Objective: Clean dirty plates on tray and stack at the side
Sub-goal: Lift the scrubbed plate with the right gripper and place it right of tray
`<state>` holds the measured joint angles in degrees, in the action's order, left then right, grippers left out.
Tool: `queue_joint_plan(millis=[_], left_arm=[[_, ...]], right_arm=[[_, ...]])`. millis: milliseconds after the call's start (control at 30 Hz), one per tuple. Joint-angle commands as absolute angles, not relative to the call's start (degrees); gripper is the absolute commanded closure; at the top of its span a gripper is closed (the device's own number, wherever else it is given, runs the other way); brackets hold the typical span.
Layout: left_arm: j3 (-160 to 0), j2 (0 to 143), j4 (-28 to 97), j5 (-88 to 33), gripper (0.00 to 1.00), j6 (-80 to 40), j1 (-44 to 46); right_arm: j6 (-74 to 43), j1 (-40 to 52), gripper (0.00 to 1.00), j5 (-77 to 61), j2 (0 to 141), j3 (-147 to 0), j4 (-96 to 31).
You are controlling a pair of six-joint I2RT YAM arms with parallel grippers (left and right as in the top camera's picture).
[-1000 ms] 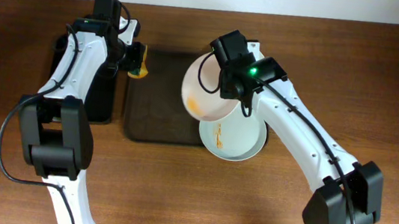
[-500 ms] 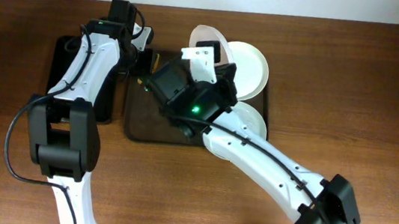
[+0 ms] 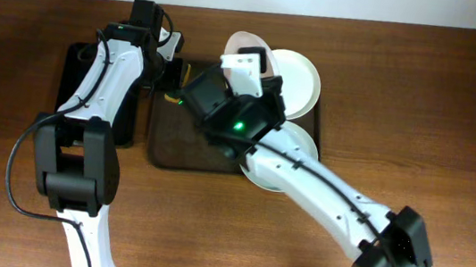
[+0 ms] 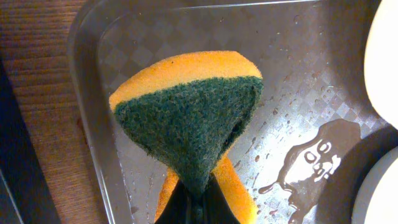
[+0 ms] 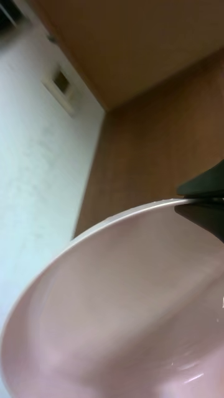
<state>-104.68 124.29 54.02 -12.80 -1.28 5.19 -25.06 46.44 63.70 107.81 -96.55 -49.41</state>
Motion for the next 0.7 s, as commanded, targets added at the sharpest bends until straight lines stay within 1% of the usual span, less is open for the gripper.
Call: queue_joint_plan(millis=[0, 67, 100, 167, 200, 233, 333, 400, 467, 567, 667], left_arm=[[-105.73, 122.34, 54.11, -12.82, 0.99, -0.38, 4.89], [-105.73, 122.34, 54.11, -12.8, 0.99, -0.36, 4.89], [-105.73, 122.34, 54.11, -12.8, 0.99, -0.36, 4.89], [-105.73, 122.34, 54.13, -12.82, 0.99, -0.38, 4.89], [-105.73, 122.34, 54.13, -12.82, 0.99, -0.38, 4.89], [-105.73, 122.34, 54.13, -12.82, 0.99, -0.38, 4.89], [-105.73, 122.34, 54.13, -12.82, 0.99, -0.38, 4.89], [-105.73, 122.34, 54.13, -12.82, 0.99, -0.38, 4.89], [-105.73, 122.34, 54.11, -12.8, 0.99, -0.38, 4.89], [-105.73, 122.34, 54.08, -12.78, 0.99, -0.36, 4.89], [-105.73, 122.34, 54.08, -12.78, 0.99, -0.36, 4.89]], right_arm=[[-25.91, 38.26, 0.96, 39.62, 102.78, -96.82, -50.68], [-25.61, 28.69, 0.96, 21.32, 100.53, -96.82, -52.05], [-25.26, 22.15, 0.96, 11.88, 99.98, -96.82, -53.43], [-23.05, 10.9, 0.96, -1.1, 100.22, -96.75, -56.05], [-22.68, 6.59, 0.96, -4.08, 100.49, -96.75, -57.49], [-22.68, 0.01, 0.96, -5.43, 100.82, -96.44, -59.64], [-22.24, -11.14, 0.96, -5.39, 100.92, -92.51, -60.34], [-22.26, -15.64, 0.96, -5.41, 100.99, -87.35, -57.54], [-22.24, -18.31, 0.96, -5.43, 100.99, -80.18, -50.96], [-21.43, -19.2, 0.96, -5.39, 100.99, -70.76, -38.96], [-21.43, -19.2, 0.96, -5.32, 101.1, -65.95, -31.44]])
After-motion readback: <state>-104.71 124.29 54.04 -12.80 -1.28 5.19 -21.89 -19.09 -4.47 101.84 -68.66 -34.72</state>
